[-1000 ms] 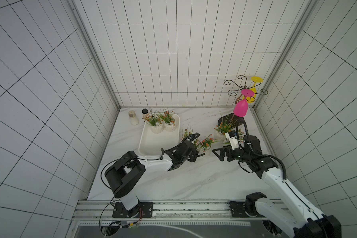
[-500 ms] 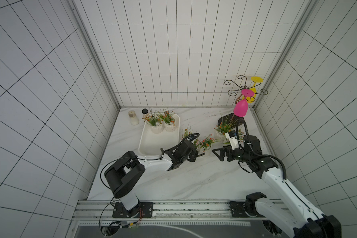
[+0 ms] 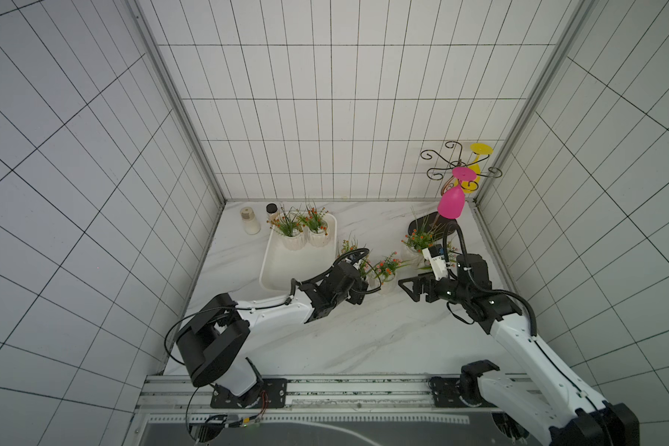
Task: Put the potted gypsophila into the storage box
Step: Pick up the baby's breath potted plant from the center of the board.
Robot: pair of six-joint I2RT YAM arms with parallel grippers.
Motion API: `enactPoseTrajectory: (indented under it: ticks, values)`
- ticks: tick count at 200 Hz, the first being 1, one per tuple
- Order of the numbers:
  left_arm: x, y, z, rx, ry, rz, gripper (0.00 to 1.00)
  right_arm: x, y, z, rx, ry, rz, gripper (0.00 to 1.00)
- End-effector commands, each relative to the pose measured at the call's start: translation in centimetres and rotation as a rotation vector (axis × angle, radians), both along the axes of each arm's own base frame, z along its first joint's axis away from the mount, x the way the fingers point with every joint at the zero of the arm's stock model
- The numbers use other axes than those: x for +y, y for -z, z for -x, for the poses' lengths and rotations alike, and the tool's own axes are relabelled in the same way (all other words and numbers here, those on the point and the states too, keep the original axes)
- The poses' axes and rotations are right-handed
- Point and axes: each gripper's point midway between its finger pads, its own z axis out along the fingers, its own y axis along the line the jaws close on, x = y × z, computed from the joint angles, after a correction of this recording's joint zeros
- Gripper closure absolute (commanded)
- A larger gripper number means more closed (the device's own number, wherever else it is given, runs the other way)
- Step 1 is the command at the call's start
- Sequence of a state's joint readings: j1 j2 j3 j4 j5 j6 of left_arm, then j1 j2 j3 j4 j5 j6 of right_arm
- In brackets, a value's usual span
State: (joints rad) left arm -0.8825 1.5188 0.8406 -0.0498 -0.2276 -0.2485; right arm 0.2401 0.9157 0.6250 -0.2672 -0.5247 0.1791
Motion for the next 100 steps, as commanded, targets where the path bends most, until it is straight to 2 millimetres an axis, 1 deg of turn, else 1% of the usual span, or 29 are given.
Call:
enactPoseTrajectory:
  ticks: [1, 59, 100]
  values:
    - [-0.5, -3.6, -0.2, -0.07, 0.012, 0.085, 0.45, 0.2, -2.2, -0.5, -0.054, -0.008, -0.031, 0.01]
    - [-0.5, -7.2, 0.5, -0.105, 0.045, 0.145, 0.46, 0.2, -2.0, -0.4, -0.051, -0.01, -0.03, 0.01]
    - [-0.2, -10.0, 0.8, -0.161, 0.06, 0.181, 0.46, 0.2, -2.0, -0.5, -0.053, -0.012, -0.03, 0.01]
